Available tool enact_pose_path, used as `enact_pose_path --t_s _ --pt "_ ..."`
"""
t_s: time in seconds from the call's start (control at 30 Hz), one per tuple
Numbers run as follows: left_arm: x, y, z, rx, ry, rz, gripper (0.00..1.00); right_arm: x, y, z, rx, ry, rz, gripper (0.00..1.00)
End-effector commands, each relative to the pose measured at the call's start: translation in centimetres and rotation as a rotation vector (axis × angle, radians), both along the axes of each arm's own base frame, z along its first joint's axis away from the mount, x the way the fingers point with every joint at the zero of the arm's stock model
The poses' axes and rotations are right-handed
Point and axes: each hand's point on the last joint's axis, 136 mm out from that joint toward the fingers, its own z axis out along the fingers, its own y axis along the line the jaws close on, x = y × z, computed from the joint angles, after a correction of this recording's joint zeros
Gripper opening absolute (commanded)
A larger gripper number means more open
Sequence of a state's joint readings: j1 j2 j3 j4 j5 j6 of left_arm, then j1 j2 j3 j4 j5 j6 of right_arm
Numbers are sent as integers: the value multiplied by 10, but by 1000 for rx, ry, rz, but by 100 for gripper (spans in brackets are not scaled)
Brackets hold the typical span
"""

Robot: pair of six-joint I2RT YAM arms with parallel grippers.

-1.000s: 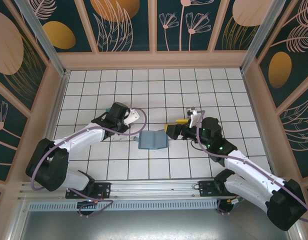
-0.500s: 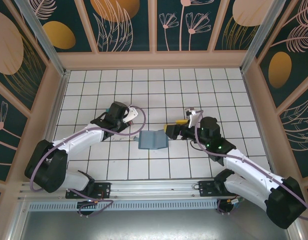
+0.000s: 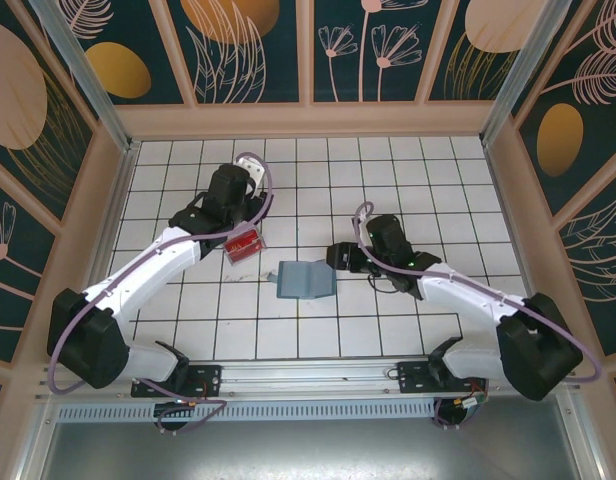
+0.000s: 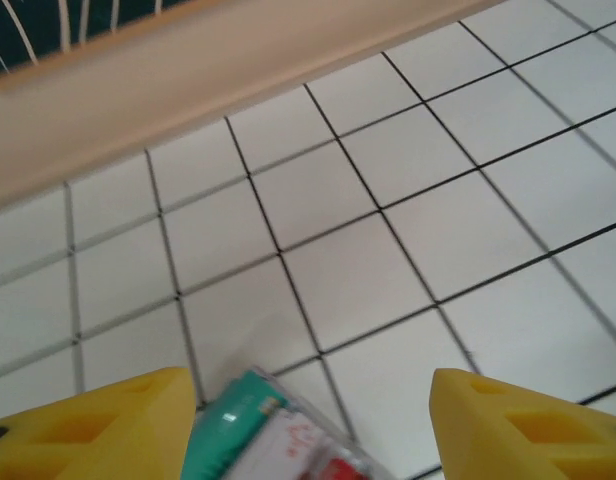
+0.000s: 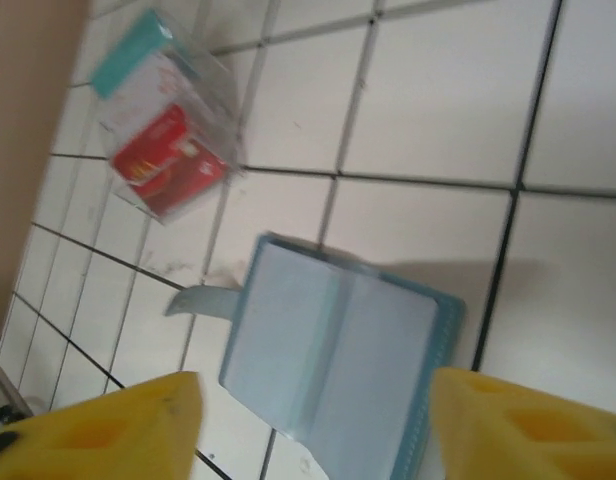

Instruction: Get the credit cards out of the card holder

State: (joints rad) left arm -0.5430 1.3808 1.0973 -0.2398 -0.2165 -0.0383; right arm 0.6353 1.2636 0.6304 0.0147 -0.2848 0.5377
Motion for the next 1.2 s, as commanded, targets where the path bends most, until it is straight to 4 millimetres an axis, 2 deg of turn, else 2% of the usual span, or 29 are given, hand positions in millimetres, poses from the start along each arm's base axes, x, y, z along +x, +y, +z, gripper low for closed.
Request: enact_pose_path --t_s 0.0,0.23,0.27,0.47,0.57,0.67,0.8,0.97,1.07,1.17 --pt "-25 -12 -18 -238 183 50 64 -1 -4 -19 -46 81 -43 42" --pt "-46 -31 -26 -475 299 46 51 -9 5 -49 -49 187 -10 31" --pt "-50 -30 -36 -482 324 55 51 -9 5 -51 -49 192 -11 30" --pt "-67 -36 -56 -602 409 69 50 -9 5 -63 -69 221 -14 25" --pt "-75 -38 -71 -655 473 103 49 -11 2 -70 -84 236 -20 14" --pt "-87 -51 -85 -734 538 82 49 -12 0 -72 -85 238 -29 11" --pt "-100 -59 -111 -702 601 93 49 -11 0 -73 -84 240 -36 0" --pt "-116 -83 -136 -648 682 63 48 -12 -1 -74 -78 243 -41 0" --pt "-121 -85 -153 -610 720 86 45 -12 -1 -73 -74 241 -46 0" --pt "-122 -83 -160 -597 727 105 45 -13 -2 -73 -71 242 -47 0"
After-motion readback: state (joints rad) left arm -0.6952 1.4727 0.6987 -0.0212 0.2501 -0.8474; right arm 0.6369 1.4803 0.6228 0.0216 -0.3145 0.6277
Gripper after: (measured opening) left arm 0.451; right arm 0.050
